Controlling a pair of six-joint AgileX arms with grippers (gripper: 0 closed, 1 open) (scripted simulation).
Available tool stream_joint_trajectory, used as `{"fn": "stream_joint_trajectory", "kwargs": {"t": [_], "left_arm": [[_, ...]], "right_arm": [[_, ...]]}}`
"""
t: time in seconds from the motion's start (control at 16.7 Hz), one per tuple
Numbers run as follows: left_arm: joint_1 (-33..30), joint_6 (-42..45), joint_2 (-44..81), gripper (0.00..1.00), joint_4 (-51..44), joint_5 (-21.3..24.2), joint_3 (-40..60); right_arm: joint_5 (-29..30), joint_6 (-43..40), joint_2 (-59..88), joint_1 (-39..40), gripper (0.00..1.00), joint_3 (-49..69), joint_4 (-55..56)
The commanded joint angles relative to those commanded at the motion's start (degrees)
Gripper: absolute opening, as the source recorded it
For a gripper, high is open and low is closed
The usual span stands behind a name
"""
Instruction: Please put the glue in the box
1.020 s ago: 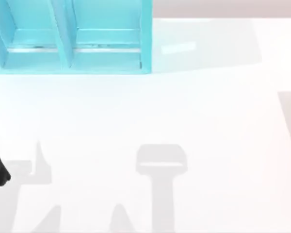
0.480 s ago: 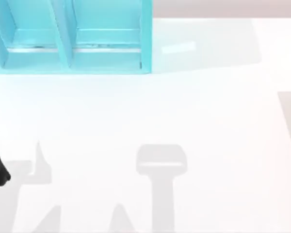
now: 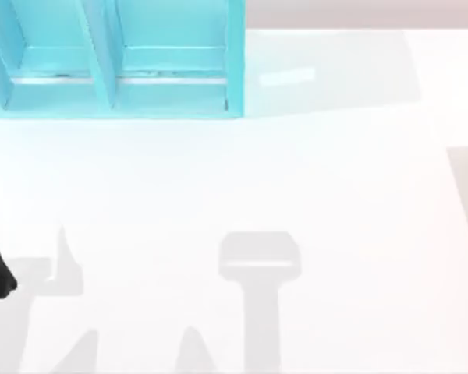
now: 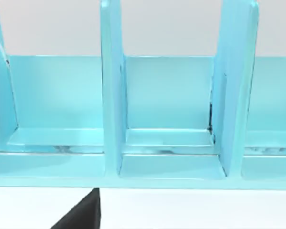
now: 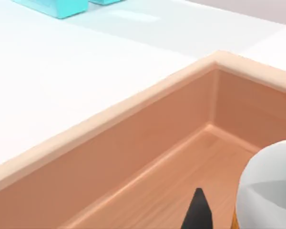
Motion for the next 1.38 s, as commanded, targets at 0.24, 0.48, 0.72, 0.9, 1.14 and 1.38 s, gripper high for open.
{"fn": "stream_joint_trajectory", "kwargs": {"t": [0.24, 0.48, 0.72, 0.9, 1.14, 1.38], "left_arm": [[0.00, 0.00, 0.00, 1.00, 0.00, 0.00, 0.00], [0.00, 0.00, 0.00, 1.00, 0.00, 0.00, 0.00], [0.00, 0.00, 0.00, 1.00, 0.00, 0.00, 0.00], [0.00, 0.00, 0.00, 1.00, 0.00, 0.00, 0.00], [0.00, 0.00, 0.00, 1.00, 0.00, 0.00, 0.00], [0.00, 0.00, 0.00, 1.00, 0.00, 0.00, 0.00]], "right_arm": [[-0.01, 0.05, -0.05, 0.06, 0.00, -0.08, 0.11], [-0.01, 0.05, -0.05, 0.06, 0.30, -0.08, 0.11], [-0.01, 0.05, -0.05, 0.06, 0.60, -0.08, 0.11], [-0.01, 0.05, -0.05, 0.06, 0.83, -0.08, 0.11], [-0.01, 0.05, -0.05, 0.06, 1.00, -0.08, 0.11], [-0.01, 0.05, -0.05, 0.06, 1.00, -0.08, 0.11]]}}
